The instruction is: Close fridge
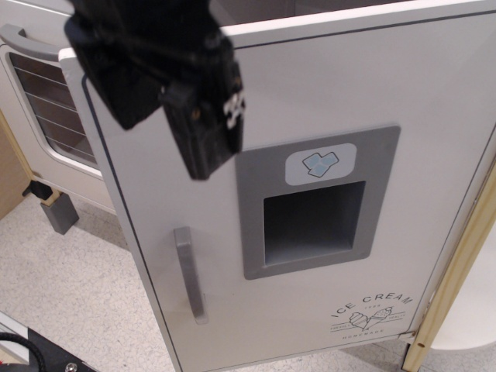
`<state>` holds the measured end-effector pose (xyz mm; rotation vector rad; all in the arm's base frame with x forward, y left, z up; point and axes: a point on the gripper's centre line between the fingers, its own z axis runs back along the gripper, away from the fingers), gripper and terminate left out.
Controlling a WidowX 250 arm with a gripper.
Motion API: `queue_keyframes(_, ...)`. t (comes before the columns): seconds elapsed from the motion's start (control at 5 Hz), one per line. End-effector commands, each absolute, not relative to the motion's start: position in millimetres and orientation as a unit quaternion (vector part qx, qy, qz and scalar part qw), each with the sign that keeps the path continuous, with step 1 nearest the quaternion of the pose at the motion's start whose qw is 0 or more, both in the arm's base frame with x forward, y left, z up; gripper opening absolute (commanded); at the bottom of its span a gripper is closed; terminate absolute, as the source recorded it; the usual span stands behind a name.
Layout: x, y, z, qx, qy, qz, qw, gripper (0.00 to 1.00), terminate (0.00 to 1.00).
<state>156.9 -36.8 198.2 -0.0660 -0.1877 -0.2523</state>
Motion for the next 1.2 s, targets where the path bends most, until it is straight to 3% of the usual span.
queue_keyframes(0.0, 199.5, -28.9, 180.4, -0.042, -0.117, -0.093, 0.988, 1.00, 0.00)
queue_keyframes(0.6, 263.0, -31.0, 178.0, -0.055, -0.144, -0.059, 0.986, 1.00, 0.00)
queue_keyframes(1.0, 293.7, -17.6, 173.4, -0.043, -0.198, -0.040, 0.979, 1.00, 0.00)
